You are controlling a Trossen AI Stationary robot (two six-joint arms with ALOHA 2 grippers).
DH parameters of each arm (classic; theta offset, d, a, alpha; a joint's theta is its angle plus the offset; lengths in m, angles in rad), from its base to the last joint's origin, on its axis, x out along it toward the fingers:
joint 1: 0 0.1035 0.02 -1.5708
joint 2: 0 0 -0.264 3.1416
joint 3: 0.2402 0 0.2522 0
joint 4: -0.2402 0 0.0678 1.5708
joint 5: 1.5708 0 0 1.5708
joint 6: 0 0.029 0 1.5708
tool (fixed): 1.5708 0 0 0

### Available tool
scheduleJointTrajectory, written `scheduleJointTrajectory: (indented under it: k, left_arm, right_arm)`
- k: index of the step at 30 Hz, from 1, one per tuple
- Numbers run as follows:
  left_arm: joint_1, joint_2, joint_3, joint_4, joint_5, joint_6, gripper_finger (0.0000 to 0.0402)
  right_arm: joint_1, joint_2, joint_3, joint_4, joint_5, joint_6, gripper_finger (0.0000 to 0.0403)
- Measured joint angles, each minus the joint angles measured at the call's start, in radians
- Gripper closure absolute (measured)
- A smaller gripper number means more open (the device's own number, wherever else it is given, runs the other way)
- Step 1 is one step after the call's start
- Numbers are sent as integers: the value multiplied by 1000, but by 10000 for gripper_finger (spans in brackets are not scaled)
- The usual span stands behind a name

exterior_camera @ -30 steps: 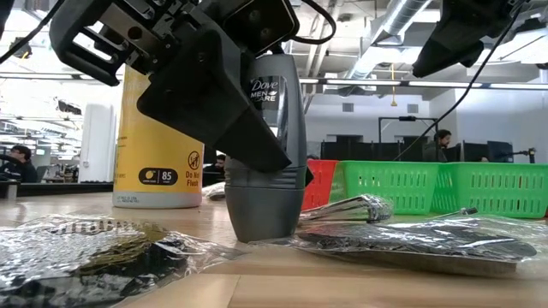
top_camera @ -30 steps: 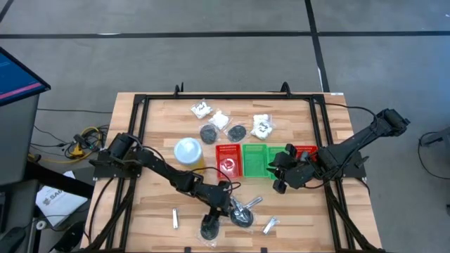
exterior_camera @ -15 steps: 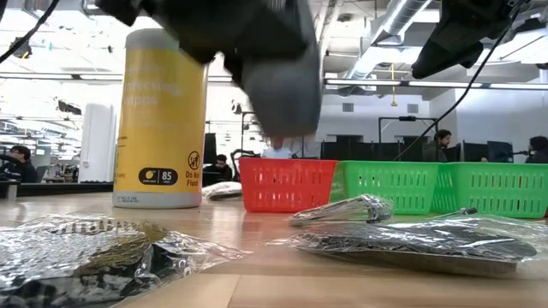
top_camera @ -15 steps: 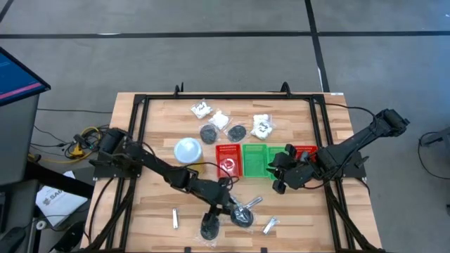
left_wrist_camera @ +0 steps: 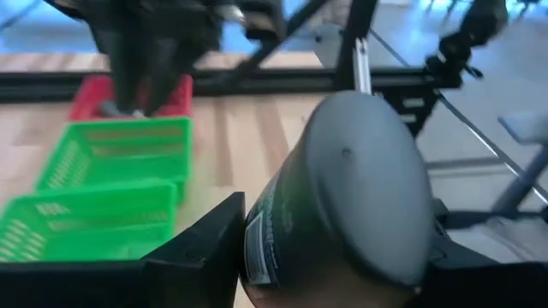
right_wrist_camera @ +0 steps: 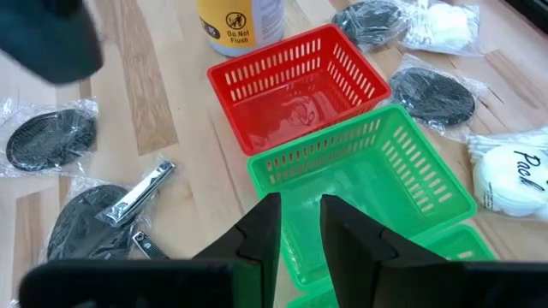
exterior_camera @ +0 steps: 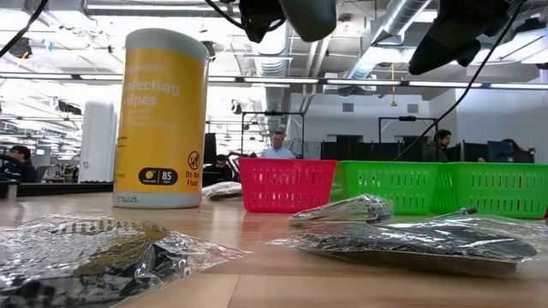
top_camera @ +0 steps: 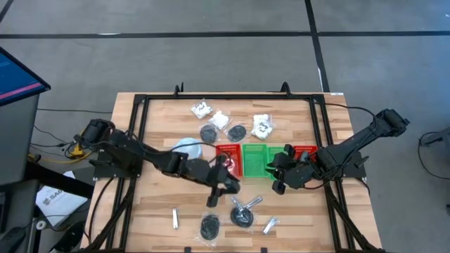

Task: Pick & Place Travel size toiletries
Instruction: Put the black deodorant into the right red bin

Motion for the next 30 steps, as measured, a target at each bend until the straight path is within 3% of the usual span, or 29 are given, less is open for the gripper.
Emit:
scheduleJointTrajectory:
  k: [10,24,30]
  left_arm:
    - [113,-26,0,37,1,0,227]
    - [160,-26,0,74,6,0,227]
    - [160,-26,0,83,5,0,227]
  right_arm:
    - [-17,0,0,26,33,-16,327]
    - [-91,-1,0,266,17,-280,325]
    - [-91,42,2,368,-21,-373,294]
